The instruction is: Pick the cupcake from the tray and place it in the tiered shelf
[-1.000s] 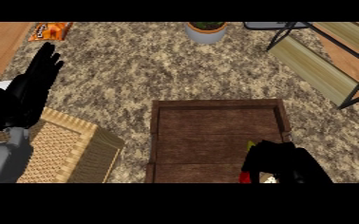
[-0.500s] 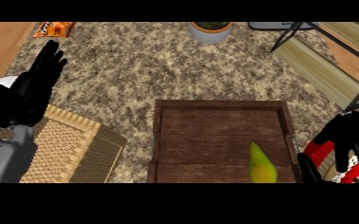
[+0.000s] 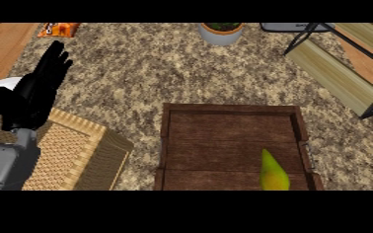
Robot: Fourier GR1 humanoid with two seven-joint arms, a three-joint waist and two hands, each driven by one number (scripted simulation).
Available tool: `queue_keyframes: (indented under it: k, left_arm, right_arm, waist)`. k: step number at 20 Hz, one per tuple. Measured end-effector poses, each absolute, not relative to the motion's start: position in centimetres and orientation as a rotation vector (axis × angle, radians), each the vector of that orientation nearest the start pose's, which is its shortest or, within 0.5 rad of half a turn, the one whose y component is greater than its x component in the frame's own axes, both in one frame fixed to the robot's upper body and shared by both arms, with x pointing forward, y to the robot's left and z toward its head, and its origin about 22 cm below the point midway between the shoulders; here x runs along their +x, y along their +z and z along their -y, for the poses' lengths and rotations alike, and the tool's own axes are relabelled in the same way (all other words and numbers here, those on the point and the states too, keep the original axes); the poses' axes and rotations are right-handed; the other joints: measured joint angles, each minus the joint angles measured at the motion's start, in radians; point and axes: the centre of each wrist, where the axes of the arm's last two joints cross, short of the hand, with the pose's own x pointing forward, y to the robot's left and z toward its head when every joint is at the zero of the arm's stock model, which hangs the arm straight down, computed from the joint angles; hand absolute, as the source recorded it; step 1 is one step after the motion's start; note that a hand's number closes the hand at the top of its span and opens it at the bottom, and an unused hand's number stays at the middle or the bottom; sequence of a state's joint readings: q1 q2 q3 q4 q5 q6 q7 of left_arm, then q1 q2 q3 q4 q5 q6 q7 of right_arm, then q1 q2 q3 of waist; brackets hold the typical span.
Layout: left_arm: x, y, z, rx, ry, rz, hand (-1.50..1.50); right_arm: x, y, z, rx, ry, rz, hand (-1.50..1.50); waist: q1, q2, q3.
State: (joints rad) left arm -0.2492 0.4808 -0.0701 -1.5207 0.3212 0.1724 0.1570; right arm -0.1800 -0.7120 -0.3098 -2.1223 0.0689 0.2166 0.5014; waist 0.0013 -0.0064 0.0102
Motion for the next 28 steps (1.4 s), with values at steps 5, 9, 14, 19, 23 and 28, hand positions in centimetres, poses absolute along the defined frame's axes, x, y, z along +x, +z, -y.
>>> queue_keyframes:
  k: [5,9,14,19,23,28]
  left_arm:
    - [29.8,9.0,-29.4,0.159,-0.084,1.584,0.00]
    - [29.9,8.8,-29.7,0.147,-0.086,1.586,0.00]
    - [29.8,9.1,-29.2,0.139,-0.087,1.582,0.00]
    - [29.9,9.0,-29.2,0.140,-0.094,1.579,0.00]
    - [30.0,8.9,-29.1,0.138,-0.096,1.574,0.00]
    - [30.1,8.9,-28.9,0.141,-0.099,1.578,0.00]
  right_arm:
    - [23.1,26.2,37.2,-0.826,0.500,1.675,1.50]
    - [24.4,25.7,40.9,-0.832,0.434,1.667,1.50]
    - [25.8,25.0,45.5,-0.841,0.386,1.651,1.50]
    - [27.1,22.9,48.7,-0.845,0.371,1.646,1.50]
    - [28.4,21.9,50.1,-0.843,0.365,1.651,1.50]
    - [28.9,21.8,52.5,-0.841,0.360,1.650,1.50]
  waist:
    - [0.006,0.001,0.001]
    - [0.008,0.001,0.001]
    - [0.013,0.003,0.001]
    - [0.016,0.003,0.000]
    - [0.019,0.002,0.001]
    - [0.022,0.003,0.002]
